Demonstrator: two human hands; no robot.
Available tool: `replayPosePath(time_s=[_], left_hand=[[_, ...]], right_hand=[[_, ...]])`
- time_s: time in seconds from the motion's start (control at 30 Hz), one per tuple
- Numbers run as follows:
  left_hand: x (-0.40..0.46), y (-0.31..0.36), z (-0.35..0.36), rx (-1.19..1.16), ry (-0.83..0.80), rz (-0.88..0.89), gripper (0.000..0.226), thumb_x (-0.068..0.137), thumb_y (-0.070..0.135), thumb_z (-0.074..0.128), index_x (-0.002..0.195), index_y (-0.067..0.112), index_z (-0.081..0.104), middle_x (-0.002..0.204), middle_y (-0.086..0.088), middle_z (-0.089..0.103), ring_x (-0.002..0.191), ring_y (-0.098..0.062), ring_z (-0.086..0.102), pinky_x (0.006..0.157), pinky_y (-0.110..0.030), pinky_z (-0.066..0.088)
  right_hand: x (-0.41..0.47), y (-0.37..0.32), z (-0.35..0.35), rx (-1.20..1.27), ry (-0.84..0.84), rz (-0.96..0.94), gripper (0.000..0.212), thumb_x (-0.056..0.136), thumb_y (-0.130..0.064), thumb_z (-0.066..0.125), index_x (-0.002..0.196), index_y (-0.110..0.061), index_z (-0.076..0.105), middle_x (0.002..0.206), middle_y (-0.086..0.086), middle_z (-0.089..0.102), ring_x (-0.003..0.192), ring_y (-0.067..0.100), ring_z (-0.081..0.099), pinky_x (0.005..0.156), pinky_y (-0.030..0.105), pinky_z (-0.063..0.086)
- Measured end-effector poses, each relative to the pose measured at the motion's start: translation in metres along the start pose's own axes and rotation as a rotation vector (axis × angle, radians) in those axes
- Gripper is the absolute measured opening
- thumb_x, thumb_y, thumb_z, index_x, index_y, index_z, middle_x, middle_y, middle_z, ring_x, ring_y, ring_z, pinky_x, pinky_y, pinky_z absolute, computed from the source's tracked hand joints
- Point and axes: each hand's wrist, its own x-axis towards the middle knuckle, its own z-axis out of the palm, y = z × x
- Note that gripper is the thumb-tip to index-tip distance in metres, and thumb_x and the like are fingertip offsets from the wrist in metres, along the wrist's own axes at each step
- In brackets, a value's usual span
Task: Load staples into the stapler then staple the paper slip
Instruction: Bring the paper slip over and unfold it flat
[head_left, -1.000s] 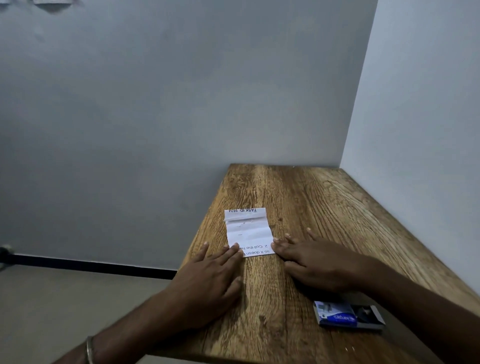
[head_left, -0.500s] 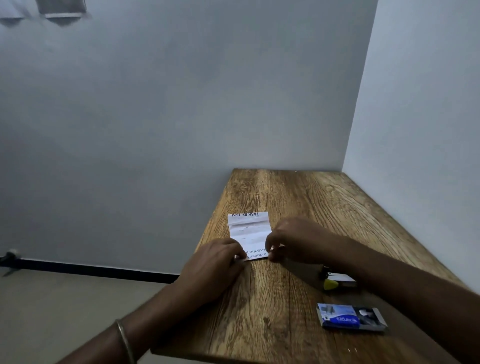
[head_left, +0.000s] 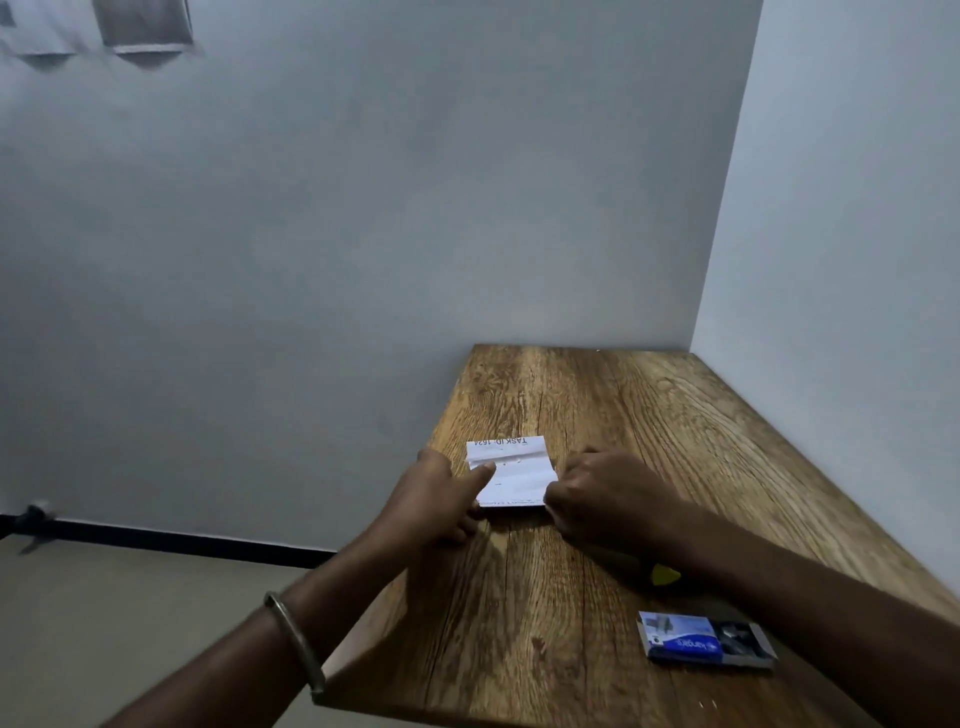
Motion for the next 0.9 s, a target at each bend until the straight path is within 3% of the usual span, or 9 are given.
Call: replayPosePath(time_s=[0.13,0.27,0.43,0.5,0.57,0.67,0.77,0.83,0.9], left_hand=[[0.001,0.002,-0.004,-0.319,-0.129,-0.17,0.036,0.092,0.024,0.065,0.102,-0.01,0.06,0.079,-0.018,0.065,0.061,-0.023,0.065,0.055,-0.03,0.056],[0.0,0.005,-0.001,-0.57,-0.177,-0.291,0.03,0.088,0.006,0.068,0.111,-0.01,0.057,0.079,-0.017,0.068,0.056,-0.018,0.069,0.046,-0.023,0.056],[0.004,0.004,0.004,-0.684,-0.127,-0.347,0.037,0.083,-0.007,0.069,0.117,-0.014,0.056,0.082,-0.023,0.072,0.055,-0.021,0.072,0.044,-0.022,0.055],[0.006,0.0,0.005,-0.72,-0.098,-0.358,0.046,0.079,-0.009,0.071,0.121,-0.014,0.051,0.087,-0.024,0.072,0.058,-0.023,0.073,0.044,-0.023,0.055],[0.007,-0.004,0.006,-0.741,-0.072,-0.357,0.052,0.076,-0.01,0.074,0.122,-0.012,0.048,0.093,-0.024,0.07,0.059,-0.023,0.074,0.044,-0.023,0.056],[0.009,-0.007,0.006,-0.726,-0.063,-0.361,0.038,0.075,-0.008,0.076,0.108,-0.011,0.057,0.096,-0.023,0.071,0.06,-0.023,0.074,0.045,-0.023,0.056],[0.011,-0.01,0.006,-0.726,-0.07,-0.359,0.019,0.075,-0.007,0.075,0.09,-0.006,0.063,0.086,-0.022,0.075,0.06,-0.023,0.074,0.045,-0.023,0.056],[0.011,-0.012,0.007,-0.739,-0.089,-0.335,0.016,0.076,-0.008,0.074,0.083,-0.002,0.061,0.071,-0.017,0.076,0.06,-0.023,0.074,0.044,-0.023,0.055],[0.012,-0.013,0.007,-0.746,-0.099,-0.321,0.019,0.075,-0.009,0.074,0.082,0.0,0.06,0.068,-0.016,0.075,0.062,-0.024,0.075,0.044,-0.023,0.055]], right_hand=[[-0.006,0.001,0.001,-0.001,0.033,0.005,0.04,0.094,-0.029,0.034,0.071,-0.021,0.065,0.068,-0.003,0.069,0.064,0.015,0.064,0.08,0.036,0.049],[-0.01,0.0,0.001,-0.022,0.068,-0.028,0.034,0.093,-0.03,0.039,0.076,-0.022,0.068,0.08,-0.004,0.076,0.085,0.014,0.071,0.081,0.033,0.05],[-0.01,-0.001,-0.008,-0.032,0.087,-0.058,0.028,0.095,-0.032,0.046,0.087,-0.025,0.072,0.089,-0.008,0.078,0.096,0.011,0.071,0.082,0.031,0.052],[-0.014,0.0,-0.016,0.032,0.133,0.021,0.024,0.096,-0.036,0.052,0.097,-0.025,0.074,0.097,-0.007,0.078,0.096,0.012,0.071,0.086,0.034,0.052],[-0.023,0.005,-0.029,0.209,0.302,0.186,0.024,0.094,-0.039,0.06,0.098,-0.022,0.076,0.092,-0.005,0.078,0.083,0.011,0.072,0.083,0.033,0.052],[-0.044,0.018,-0.053,0.508,0.41,0.483,0.021,0.094,-0.039,0.06,0.092,-0.026,0.077,0.082,-0.012,0.077,0.07,-0.001,0.068,0.068,0.025,0.051],[-0.075,0.033,-0.067,0.693,0.128,0.594,0.014,0.082,-0.054,0.066,0.091,-0.044,0.07,0.087,-0.023,0.072,0.082,-0.008,0.065,0.072,0.02,0.049],[-0.097,0.036,-0.068,0.711,-0.136,0.597,0.046,0.065,-0.075,0.062,0.102,-0.049,0.065,0.099,-0.03,0.065,0.095,-0.01,0.06,0.079,0.017,0.047],[-0.112,0.033,-0.061,0.637,-0.279,0.535,0.068,0.056,-0.088,0.057,0.112,-0.049,0.061,0.106,-0.032,0.059,0.103,-0.009,0.054,0.086,0.018,0.045]])
